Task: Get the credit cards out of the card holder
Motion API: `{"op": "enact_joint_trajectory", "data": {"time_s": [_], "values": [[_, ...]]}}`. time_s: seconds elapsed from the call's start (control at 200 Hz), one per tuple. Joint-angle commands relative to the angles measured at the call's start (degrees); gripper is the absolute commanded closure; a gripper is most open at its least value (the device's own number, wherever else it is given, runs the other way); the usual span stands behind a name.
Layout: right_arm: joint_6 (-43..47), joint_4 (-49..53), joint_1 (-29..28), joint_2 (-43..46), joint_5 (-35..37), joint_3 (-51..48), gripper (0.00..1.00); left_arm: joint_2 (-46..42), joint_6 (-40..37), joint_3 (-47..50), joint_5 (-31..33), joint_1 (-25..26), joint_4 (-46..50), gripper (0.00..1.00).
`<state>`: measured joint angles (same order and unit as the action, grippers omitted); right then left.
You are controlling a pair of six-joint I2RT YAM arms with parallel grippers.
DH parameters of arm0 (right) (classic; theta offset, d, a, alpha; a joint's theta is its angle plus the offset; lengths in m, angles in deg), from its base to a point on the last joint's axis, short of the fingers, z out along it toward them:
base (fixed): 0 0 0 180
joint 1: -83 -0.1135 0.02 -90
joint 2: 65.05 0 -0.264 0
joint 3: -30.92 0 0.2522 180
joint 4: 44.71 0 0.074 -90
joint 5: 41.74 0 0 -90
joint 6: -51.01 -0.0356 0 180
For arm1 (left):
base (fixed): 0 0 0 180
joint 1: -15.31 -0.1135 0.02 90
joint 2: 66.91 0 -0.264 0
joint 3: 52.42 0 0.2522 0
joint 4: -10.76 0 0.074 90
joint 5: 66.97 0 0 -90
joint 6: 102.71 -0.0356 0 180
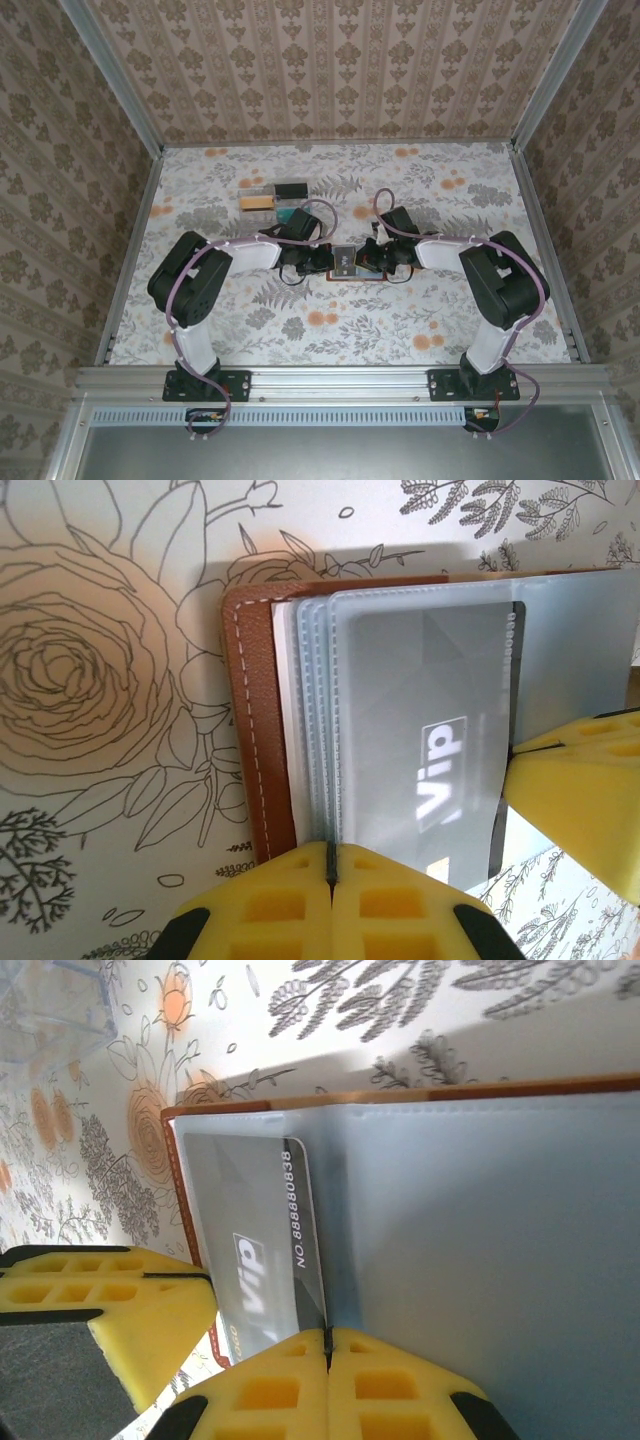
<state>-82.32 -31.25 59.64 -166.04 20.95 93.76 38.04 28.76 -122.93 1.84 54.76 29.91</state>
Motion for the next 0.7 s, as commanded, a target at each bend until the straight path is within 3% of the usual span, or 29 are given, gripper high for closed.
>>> {"op": "enact_joint_trajectory", "data": {"time_s": [0.0, 0.61, 0.695], "values": [[0.5, -0.1, 1.5, 2.2, -0.6, -1.8, 1.0, 1.1, 1.5, -0.1, 2.3, -1.0, 5.1, 1.0], [3.9, 2.1, 5.5, 9.9, -2.3, -6.0, 1.0, -1.0, 1.0, -0.5, 2.1, -1.3, 5.8, 1.0], [4.1, 1.7, 5.8, 11.4, -2.6, -6.6, 1.0, -2.5, 1.1, -0.9, 1.5, -1.3, 5.2, 0.81]]}}
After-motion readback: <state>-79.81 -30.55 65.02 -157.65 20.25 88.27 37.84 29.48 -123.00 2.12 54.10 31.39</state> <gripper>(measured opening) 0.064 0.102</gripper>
